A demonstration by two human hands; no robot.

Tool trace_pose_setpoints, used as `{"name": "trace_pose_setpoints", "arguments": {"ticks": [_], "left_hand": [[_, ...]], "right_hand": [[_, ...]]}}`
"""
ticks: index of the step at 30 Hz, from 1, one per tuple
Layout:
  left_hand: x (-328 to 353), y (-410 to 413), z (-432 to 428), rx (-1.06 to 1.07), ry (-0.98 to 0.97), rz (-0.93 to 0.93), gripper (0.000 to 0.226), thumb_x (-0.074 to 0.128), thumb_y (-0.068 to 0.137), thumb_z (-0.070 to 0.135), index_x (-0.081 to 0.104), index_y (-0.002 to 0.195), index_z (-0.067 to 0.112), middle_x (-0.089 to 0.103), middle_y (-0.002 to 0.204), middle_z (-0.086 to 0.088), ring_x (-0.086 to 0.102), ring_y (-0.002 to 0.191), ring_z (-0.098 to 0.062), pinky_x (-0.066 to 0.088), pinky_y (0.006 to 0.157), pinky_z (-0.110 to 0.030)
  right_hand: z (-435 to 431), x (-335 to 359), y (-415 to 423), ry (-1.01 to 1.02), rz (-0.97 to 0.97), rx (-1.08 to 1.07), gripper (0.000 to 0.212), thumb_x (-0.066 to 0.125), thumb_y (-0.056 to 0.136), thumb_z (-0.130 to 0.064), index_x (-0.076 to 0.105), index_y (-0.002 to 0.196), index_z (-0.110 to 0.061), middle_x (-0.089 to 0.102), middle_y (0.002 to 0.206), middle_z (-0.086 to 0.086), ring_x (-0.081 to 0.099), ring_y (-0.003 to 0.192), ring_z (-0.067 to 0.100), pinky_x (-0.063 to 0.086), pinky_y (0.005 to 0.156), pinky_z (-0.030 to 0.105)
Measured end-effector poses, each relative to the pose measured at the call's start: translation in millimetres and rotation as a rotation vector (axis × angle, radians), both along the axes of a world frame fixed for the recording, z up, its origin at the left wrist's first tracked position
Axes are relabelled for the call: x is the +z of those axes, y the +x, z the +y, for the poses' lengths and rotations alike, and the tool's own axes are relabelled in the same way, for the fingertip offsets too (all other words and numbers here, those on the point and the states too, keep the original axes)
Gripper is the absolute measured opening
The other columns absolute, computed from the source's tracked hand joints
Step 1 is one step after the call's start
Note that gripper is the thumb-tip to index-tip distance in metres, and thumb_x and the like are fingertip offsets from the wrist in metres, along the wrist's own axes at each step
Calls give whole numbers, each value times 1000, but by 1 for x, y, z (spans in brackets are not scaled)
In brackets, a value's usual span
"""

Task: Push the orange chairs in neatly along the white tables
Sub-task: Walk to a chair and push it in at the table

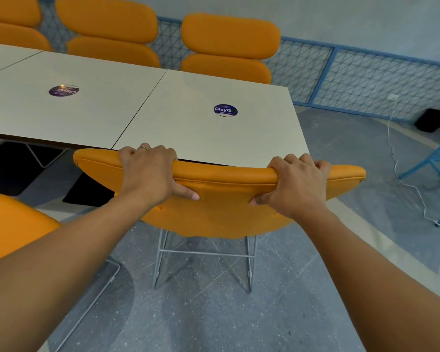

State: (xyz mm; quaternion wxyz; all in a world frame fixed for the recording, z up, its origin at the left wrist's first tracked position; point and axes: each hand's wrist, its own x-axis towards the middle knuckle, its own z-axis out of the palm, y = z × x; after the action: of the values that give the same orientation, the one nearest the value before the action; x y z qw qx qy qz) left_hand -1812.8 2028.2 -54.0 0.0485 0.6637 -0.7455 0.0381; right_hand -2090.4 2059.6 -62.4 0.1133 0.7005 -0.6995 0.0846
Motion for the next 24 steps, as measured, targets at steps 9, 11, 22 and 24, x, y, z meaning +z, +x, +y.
{"name": "trace_pose_setpoints", "arguments": {"ticks": [9, 11, 22, 24], "left_hand": [[1, -9, -29, 10, 15, 15, 88, 56, 39, 92, 58, 100, 28, 59, 94, 4, 50, 108, -26, 28, 89, -44], [1, -8, -36, 10, 19, 18, 88, 55, 38, 93, 58, 99, 28, 59, 94, 4, 50, 108, -26, 29, 89, -44], [2, 0, -32, -37, 29, 95, 87, 57, 41, 92, 59, 103, 31, 58, 96, 7, 49, 108, -25, 27, 91, -44], [4, 4, -26, -67, 50, 183, 82, 63, 48, 86, 58, 110, 33, 58, 102, 7, 47, 113, -25, 24, 99, -44]], "right_hand": [[-34, -1, -8, 1, -11, 8, 72, 66, 53, -87, 60, 103, -36, 60, 97, -7, 49, 100, 22, 29, 95, 50], [-40, -1, -7, 2, -10, 6, 72, 66, 52, -88, 60, 102, -37, 60, 97, -8, 49, 100, 22, 30, 95, 50], [-39, 5, 0, 70, 19, -42, 75, 68, 50, -87, 61, 107, -39, 60, 101, -6, 49, 105, 23, 30, 97, 50], [-37, 9, 2, 115, 26, -45, 77, 66, 53, -87, 60, 113, -40, 60, 107, -6, 49, 110, 24, 29, 100, 52]]}}
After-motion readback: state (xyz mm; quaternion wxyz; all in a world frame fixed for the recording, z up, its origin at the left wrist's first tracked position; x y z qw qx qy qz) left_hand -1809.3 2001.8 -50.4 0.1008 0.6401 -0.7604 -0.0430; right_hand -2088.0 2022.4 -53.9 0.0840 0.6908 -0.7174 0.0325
